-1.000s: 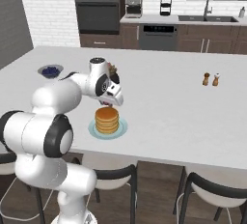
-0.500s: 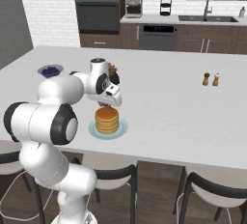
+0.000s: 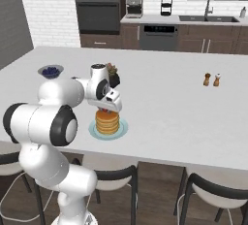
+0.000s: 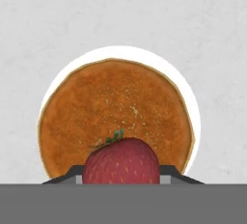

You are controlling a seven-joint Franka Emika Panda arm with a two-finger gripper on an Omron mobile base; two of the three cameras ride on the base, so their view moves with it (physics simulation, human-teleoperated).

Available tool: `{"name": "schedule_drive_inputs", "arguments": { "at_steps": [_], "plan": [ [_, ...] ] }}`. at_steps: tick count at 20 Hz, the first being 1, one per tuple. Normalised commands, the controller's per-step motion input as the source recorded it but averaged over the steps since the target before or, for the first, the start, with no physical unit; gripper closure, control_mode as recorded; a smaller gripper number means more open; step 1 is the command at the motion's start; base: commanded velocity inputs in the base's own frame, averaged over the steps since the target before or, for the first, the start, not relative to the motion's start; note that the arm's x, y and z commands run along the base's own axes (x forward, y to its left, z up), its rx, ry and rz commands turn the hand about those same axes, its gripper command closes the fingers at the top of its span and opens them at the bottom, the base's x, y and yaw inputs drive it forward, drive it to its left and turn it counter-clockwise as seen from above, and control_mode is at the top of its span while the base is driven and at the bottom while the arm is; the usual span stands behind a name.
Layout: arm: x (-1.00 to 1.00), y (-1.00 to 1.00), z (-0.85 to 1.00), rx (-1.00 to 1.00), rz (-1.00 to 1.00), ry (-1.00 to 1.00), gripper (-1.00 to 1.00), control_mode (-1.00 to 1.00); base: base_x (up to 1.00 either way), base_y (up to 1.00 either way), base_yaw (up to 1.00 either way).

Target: Take the strawberry from the fridge and place it on top of the pancake, located on the dining counter.

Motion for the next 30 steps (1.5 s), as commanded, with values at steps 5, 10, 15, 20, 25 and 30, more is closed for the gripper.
{"name": "schedule_drive_inputs", "arguments": {
  "at_steps": [5, 10, 15, 20, 25, 30],
  "plan": [
    [0.0, 0.0, -0.24, -0.01, 0.0, 0.0, 1.0, -1.0, 0.0, 0.0, 0.0],
    [0.01, 0.0, -0.05, 0.0, 0.0, -0.01, 1.0, -1.0, 0.0, 0.0, 0.0],
    [0.0, 0.0, -0.03, 0.0, 0.0, 0.0, -1.0, -1.0, 0.0, 0.0, 0.0],
    [0.0, 0.0, -0.01, 0.0, 0.0, 0.0, -1.0, -1.0, 0.0, 0.0, 0.0],
    [0.0, 0.0, 0.01, 0.0, 0.0, 0.0, -1.0, -1.0, 0.0, 0.0, 0.0],
    [-0.05, 0.0, 0.32, -0.02, 0.0, 0.0, -1.0, -1.0, 0.0, 0.0, 0.0]
  ]
}}
